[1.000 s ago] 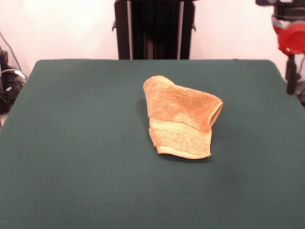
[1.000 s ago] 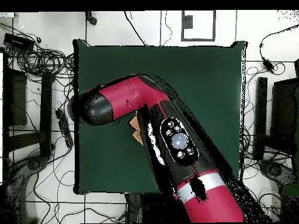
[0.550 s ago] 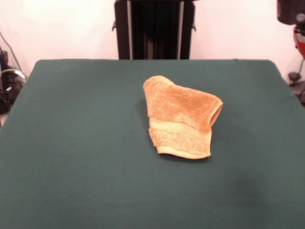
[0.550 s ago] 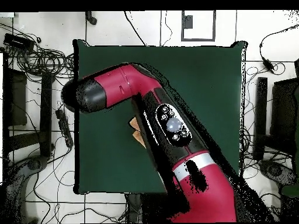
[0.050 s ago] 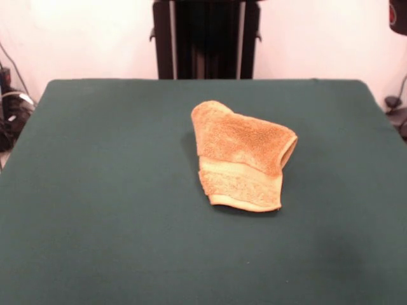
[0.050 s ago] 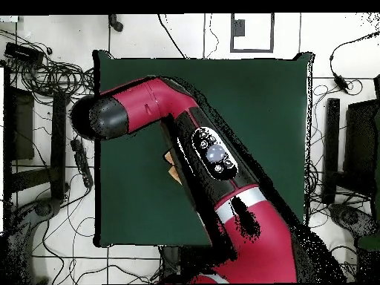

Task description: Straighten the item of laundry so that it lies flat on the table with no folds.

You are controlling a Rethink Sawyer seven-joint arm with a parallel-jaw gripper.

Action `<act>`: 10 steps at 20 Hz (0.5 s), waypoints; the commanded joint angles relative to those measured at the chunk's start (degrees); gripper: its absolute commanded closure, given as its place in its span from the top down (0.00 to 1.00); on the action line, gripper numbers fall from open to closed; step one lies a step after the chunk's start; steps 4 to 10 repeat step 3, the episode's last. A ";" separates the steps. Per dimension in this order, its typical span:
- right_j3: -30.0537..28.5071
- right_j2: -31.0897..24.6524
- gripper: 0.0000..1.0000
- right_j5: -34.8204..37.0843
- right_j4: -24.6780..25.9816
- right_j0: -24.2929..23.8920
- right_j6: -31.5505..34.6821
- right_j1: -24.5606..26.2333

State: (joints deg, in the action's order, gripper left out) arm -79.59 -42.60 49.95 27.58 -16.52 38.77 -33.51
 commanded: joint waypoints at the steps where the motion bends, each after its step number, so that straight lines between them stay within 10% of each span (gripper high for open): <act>1: -0.41 -3.84 1.00 5.75 1.85 0.46 -11.26 -0.24; 10: -0.24 -3.95 1.00 5.79 1.88 0.65 -11.16 -0.33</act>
